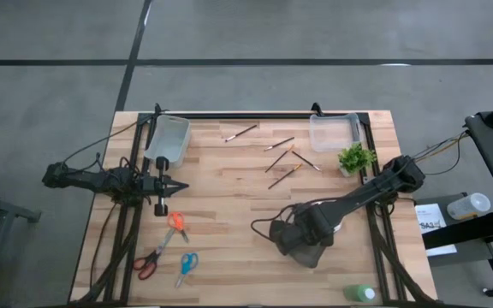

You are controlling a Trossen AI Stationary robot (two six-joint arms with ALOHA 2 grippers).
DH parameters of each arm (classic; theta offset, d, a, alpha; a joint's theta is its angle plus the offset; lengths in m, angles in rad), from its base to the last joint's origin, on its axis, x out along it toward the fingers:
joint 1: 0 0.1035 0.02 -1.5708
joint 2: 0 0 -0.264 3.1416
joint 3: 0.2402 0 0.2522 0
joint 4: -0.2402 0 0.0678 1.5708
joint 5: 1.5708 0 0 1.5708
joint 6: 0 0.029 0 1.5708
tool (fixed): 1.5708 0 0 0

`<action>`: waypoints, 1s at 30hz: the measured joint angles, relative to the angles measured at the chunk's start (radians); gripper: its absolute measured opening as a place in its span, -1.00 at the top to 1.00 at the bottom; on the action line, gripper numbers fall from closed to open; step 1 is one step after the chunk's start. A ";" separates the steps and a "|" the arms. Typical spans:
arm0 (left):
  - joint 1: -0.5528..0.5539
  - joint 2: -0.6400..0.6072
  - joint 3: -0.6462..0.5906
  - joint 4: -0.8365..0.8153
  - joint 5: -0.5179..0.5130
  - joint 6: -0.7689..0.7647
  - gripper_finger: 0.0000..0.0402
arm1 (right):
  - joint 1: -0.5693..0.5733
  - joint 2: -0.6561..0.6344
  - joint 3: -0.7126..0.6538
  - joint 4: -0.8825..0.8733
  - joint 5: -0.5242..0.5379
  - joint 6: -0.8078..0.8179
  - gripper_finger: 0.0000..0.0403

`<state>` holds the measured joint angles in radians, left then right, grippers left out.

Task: Pick & Place Paint Supplies
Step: Put the brown paint bottle into the black bin

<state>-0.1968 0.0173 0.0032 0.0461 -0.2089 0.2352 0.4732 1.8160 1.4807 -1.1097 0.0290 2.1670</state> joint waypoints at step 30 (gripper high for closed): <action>0.000 0.000 0.000 0.000 0.000 0.000 1.00 | 0.002 0.050 -0.021 0.044 -0.004 -0.005 0.26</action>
<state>-0.1967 0.0174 0.0032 0.0463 -0.2089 0.2352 0.4751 1.8660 1.4601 -1.0657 0.0250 2.1624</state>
